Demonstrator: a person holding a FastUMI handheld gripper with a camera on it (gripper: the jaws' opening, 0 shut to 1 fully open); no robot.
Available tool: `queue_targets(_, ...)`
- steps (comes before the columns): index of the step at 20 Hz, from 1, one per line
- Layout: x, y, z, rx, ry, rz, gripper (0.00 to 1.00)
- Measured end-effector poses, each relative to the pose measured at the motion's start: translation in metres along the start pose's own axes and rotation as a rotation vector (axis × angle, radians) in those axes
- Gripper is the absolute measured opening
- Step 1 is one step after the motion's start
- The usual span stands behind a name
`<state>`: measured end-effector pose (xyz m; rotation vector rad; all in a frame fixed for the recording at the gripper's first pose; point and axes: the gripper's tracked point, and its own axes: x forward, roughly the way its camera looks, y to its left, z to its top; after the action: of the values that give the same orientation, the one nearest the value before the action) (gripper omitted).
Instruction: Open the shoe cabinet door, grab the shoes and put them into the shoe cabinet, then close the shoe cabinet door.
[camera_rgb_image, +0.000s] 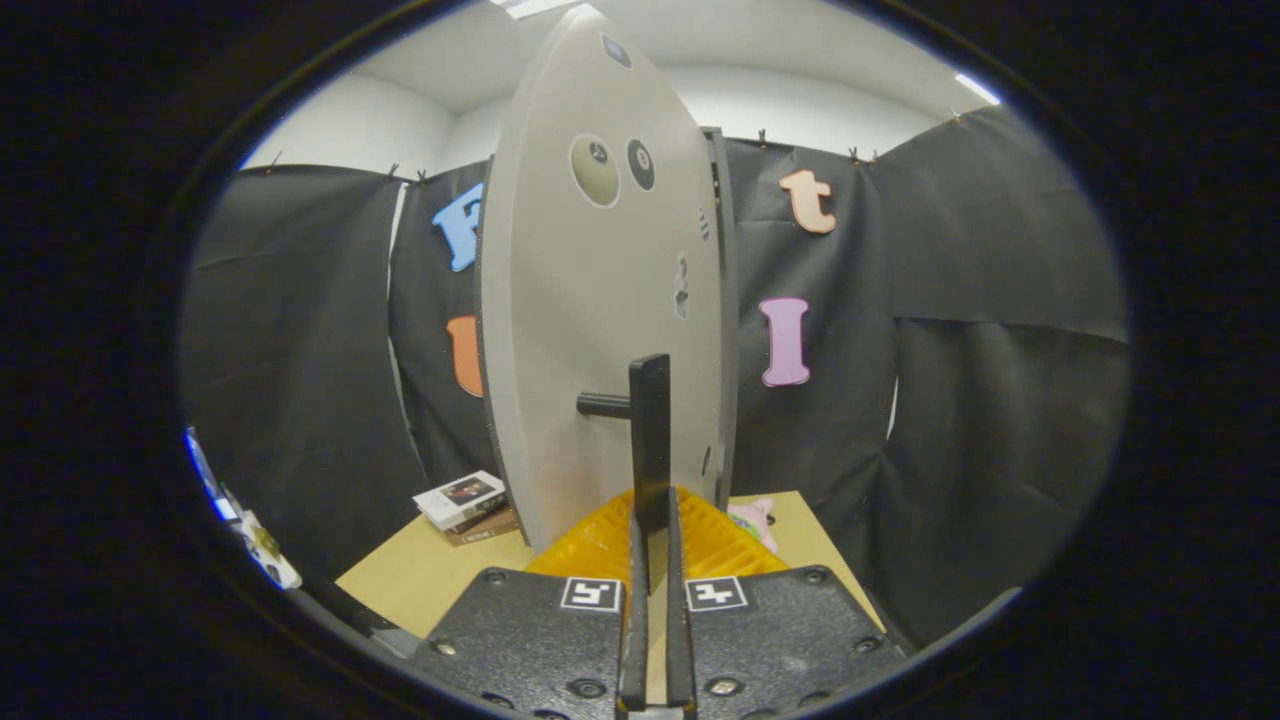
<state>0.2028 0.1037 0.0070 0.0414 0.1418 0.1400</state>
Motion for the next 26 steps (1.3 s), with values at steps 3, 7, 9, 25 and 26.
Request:
queue_targets(3,-0.002,-0.014,0.0,0.009,0.002,-0.032,0.09)
queue_targets(7,-0.002,-0.036,0.002,0.023,-0.001,-0.092,0.05)
queue_targets(9,-0.003,-0.045,0.002,0.028,-0.004,-0.103,0.04)
queue_targets(25,-0.035,-0.079,-0.007,-0.052,-0.017,-0.087,0.59)
queue_targets(26,-0.043,-0.082,-0.007,-0.049,-0.026,-0.106,0.69)
